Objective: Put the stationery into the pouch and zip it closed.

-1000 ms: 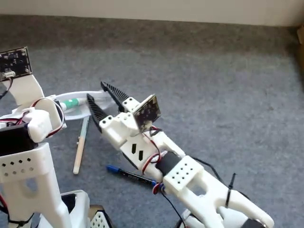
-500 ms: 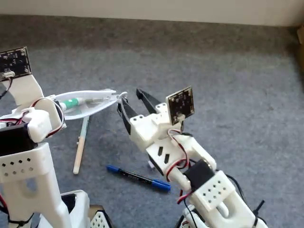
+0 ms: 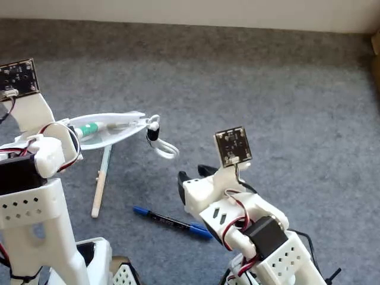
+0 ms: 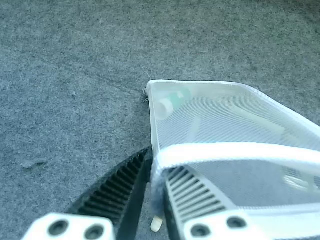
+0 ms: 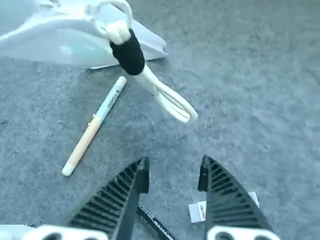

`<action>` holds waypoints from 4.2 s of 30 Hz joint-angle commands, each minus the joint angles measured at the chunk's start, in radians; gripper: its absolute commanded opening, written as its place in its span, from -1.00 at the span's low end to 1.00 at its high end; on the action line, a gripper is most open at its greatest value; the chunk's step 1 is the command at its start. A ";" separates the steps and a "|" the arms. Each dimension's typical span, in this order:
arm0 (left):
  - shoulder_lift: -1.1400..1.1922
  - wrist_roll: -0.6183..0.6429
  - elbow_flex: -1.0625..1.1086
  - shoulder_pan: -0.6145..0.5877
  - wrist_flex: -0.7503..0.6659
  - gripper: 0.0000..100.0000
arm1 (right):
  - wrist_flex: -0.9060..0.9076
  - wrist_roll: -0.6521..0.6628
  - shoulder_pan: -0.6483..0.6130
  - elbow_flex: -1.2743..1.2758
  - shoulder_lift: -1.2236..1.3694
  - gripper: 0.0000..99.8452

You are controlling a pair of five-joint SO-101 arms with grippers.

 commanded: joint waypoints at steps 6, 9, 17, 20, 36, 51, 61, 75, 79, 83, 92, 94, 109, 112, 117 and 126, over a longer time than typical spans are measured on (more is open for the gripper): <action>0.004 0.009 -0.002 0.010 -0.008 -0.99 | 0.101 -0.130 0.013 -0.038 -0.019 -0.68; 0.004 0.009 -0.002 0.010 -0.008 -0.99 | 0.102 -0.133 0.013 -0.039 0.045 -0.68; 0.004 0.009 -0.002 0.010 -0.008 -0.99 | 0.130 -0.341 0.048 -0.153 0.377 -0.67; 0.004 0.009 -0.001 0.010 -0.008 -0.99 | 0.130 -0.405 0.054 -0.183 0.466 -0.67; 0.004 0.009 -0.001 0.012 -0.008 -0.99 | 0.044 -0.465 0.153 -0.185 0.687 -0.67; 0.005 0.006 0.001 0.012 -0.008 -0.99 | -0.051 -0.502 0.200 -0.188 0.816 -0.67; 0.005 0.006 0.027 0.013 -0.029 -0.99 | -0.062 -0.500 0.196 -0.193 0.909 -0.67; 0.005 0.005 0.028 0.013 -0.029 -0.99 | -0.064 -0.499 0.196 -0.186 0.940 -0.68; 0.005 0.005 0.028 0.013 -0.029 -0.99 | -0.071 -0.499 0.196 -0.185 0.940 -0.68; 0.005 0.005 0.028 0.015 -0.029 -0.99 | -0.166 -0.497 0.196 -0.185 0.940 -0.68; 0.005 0.005 0.028 0.015 -0.029 -0.98 | -0.174 -0.497 0.196 -0.183 0.941 -0.68; 0.005 0.005 0.028 0.015 -0.029 -0.98 | -0.174 -0.497 0.196 -0.183 0.941 -0.68; 0.005 0.005 0.030 0.015 -0.029 -0.98 | -0.170 -0.499 0.200 -0.189 1.072 -0.68; 0.005 0.005 0.030 0.015 -0.029 -0.98 | -0.173 -0.499 0.219 -0.196 1.141 -0.68; 0.005 0.005 0.030 0.013 -0.029 -0.98 | -0.170 -0.500 0.243 -0.222 1.129 -0.70; 0.005 0.003 0.030 0.013 -0.029 -0.98 | -0.170 -0.499 0.243 -0.222 1.079 -0.97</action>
